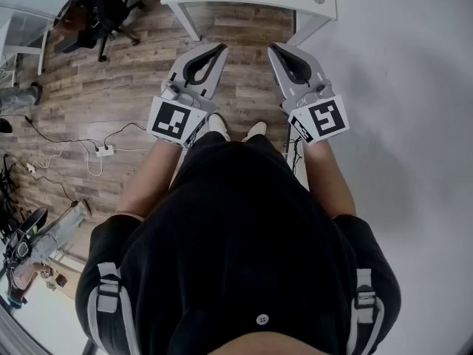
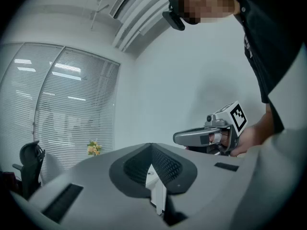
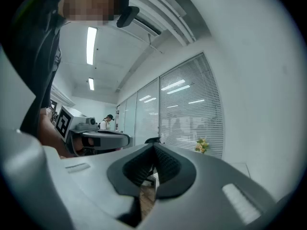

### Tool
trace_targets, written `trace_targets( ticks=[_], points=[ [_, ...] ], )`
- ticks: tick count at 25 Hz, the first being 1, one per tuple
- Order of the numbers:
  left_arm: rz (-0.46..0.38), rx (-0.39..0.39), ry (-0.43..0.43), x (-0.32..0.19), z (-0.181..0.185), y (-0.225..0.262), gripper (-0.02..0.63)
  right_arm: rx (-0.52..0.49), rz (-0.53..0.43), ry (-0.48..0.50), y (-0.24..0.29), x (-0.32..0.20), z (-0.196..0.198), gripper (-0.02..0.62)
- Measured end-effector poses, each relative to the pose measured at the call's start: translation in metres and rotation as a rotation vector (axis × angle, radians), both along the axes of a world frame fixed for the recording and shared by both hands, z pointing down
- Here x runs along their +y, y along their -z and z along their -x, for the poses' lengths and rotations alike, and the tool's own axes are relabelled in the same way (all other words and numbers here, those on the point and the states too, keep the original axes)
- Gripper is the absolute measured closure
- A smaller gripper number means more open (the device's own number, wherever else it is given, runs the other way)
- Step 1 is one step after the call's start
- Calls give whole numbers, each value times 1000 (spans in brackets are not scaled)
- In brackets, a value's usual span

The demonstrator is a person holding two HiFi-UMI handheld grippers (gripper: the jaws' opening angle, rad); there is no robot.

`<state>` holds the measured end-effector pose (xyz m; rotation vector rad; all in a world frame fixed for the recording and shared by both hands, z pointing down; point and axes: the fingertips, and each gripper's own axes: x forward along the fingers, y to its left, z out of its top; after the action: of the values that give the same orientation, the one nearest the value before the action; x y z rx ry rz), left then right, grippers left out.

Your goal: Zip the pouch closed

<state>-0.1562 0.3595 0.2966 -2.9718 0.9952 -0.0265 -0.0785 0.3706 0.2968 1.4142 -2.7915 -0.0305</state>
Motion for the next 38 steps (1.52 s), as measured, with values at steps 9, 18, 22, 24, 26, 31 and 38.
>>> trace_targets(
  ticks=[9, 18, 22, 24, 26, 31, 38],
  points=[
    [9, -5, 10, 1, -2, -6, 597, -9, 8, 0, -5, 5, -3, 584],
    [22, -4, 11, 6, -1, -9, 597, -4, 14, 6, -7, 9, -1, 584],
    [12, -3, 14, 6, 7, -5, 597, 8, 14, 16, -5, 12, 7, 584],
    [8, -5, 21, 5, 12, -6, 597, 8, 17, 17, -7, 12, 9, 584],
    [9, -8, 31, 5, 17, -9, 597, 3, 18, 17, -10, 11, 11, 584],
    [1, 11, 40, 7, 33, -10, 595, 5, 18, 6, -10, 12, 21, 583],
    [5, 15, 49, -5, 56, -10, 487, 18, 12, -21, -9, 2, 33, 503]
  ],
)
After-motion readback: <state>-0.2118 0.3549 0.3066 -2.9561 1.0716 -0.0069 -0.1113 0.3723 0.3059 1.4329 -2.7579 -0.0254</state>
